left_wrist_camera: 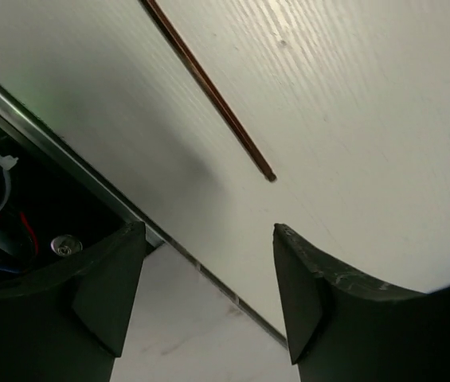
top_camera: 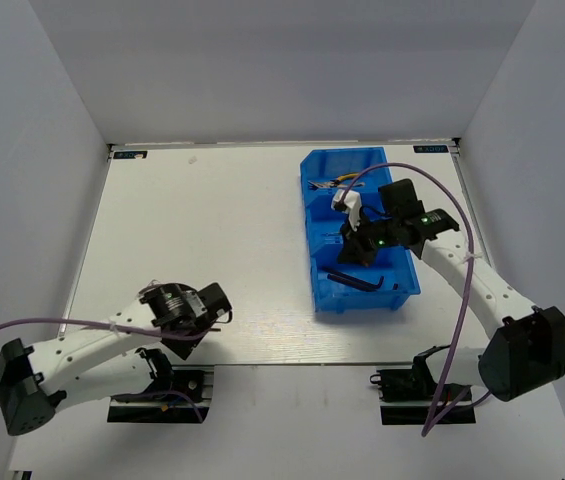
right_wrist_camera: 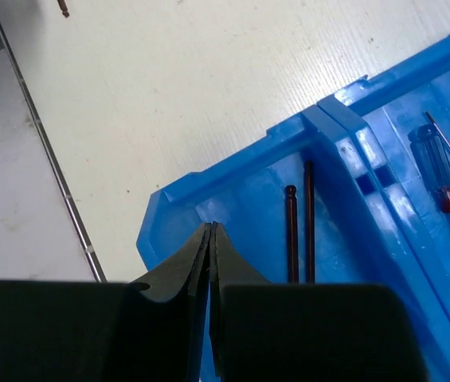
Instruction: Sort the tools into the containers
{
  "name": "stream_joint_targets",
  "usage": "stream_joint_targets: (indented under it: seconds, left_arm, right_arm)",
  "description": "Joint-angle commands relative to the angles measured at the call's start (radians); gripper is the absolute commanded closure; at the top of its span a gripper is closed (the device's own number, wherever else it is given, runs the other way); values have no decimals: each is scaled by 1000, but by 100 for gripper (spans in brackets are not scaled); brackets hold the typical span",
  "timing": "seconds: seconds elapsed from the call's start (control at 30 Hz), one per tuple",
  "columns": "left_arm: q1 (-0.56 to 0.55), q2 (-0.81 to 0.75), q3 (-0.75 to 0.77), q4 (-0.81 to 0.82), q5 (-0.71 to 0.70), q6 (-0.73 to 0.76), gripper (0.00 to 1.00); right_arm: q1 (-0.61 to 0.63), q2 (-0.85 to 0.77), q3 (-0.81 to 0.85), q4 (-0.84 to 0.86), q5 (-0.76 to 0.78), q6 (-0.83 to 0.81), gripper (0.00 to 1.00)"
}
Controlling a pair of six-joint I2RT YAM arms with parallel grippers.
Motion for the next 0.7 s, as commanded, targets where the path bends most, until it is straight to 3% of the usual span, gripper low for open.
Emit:
stream_joint_targets:
  seconds: [0.0,0.27,0.4,0.63,0.67]
  left_arm:
    - [18,105,17,-66,-40,-99,24]
    - [146,183,-78,176,-49,-76,29]
    - [202,226,-108,279,-49,19,31]
    - [274,360,-79,353,-40,97,33]
    - [284,369,-79,353,-40,107,37]
  right_arm:
    - [21,-9,35,23,-4,13,93]
    - [28,-100,-37,-16,21,-17,93]
    - [25,-154,-75,-32,33,-37,92]
    - [22,-201,-104,-47,39,-39,92]
    - [24,-204,-112,-47,39,-39,92]
